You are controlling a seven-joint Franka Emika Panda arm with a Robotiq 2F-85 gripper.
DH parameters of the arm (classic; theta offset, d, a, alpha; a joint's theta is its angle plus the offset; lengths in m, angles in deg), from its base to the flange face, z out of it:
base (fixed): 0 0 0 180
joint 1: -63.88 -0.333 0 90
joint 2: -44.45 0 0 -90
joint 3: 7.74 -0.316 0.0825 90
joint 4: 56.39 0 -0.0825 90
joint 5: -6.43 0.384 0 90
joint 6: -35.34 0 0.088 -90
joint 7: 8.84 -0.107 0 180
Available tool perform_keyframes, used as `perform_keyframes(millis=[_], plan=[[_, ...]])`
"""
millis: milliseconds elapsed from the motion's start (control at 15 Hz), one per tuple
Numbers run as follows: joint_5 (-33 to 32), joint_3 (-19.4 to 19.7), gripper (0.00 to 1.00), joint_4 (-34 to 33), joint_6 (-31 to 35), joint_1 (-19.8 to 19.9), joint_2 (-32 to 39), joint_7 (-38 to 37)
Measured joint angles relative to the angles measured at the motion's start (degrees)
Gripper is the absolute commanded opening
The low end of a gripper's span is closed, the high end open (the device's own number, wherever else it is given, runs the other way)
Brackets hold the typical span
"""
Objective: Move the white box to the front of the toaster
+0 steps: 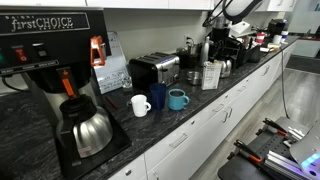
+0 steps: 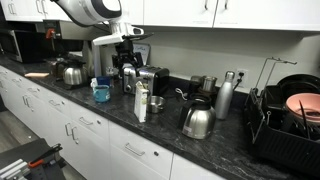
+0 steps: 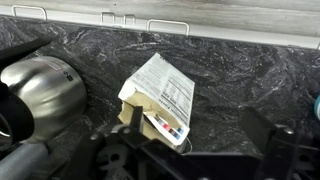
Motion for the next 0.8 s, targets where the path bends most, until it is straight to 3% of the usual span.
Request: perform_keyframes(millis=[467,800], plan=[[-1.03,0.11,1.00,-0.01,1.98,0.12,0.02,0.56],[-4.97,1.32,1.00,0.00,5.59,0.31,1.13,9.23]])
